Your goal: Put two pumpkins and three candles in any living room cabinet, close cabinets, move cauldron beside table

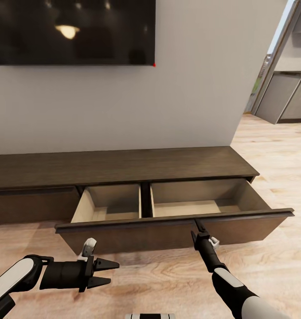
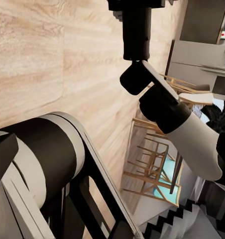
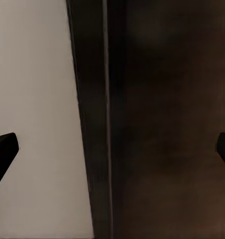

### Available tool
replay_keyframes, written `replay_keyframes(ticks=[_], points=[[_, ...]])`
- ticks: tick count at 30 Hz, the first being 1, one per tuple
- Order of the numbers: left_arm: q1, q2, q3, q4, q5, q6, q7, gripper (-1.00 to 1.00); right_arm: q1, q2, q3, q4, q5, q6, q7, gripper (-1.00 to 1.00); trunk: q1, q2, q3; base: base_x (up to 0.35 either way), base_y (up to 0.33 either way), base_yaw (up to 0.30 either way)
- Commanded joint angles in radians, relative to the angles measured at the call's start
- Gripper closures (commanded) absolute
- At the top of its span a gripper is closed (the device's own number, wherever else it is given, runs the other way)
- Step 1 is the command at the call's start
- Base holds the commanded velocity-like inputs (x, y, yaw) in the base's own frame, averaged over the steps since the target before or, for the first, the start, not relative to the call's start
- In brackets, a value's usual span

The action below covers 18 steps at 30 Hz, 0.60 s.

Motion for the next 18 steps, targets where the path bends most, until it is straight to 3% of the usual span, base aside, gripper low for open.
replay_keyframes(ticks=[1,5,11,18], points=[[-0.001,0.001,-0.002,0.0,0.01,0.001,0.01,-1.0,-0.001,-0.001,0.006,0.0,-0.011,0.011,0.004,-1.0,-0.001,0.0,0.003,0.0,0.0,0.0],[-0.001,0.0,-0.004,0.003,0.01,0.001,0.01,-1.0,-0.001,-0.003,0.006,0.0,-0.011,0.056,0.001,-1.0,-0.002,0.001,0.019,0.0,0.0,0.0],[-0.001,-0.003,-0.039,0.013,0.011,-0.001,0.012,-1.0,-0.001,-0.004,0.005,-0.001,-0.015,0.321,-0.102,-1.0,-0.005,0.002,0.042,0.0,0.0,0.0],[-0.001,-0.004,-0.047,0.015,0.04,-0.001,0.012,-1.0,-0.001,-0.005,0.002,-0.004,-0.019,0.47,-0.131,-1.0,-0.008,0.004,0.069,-0.117,0.009,0.0]])
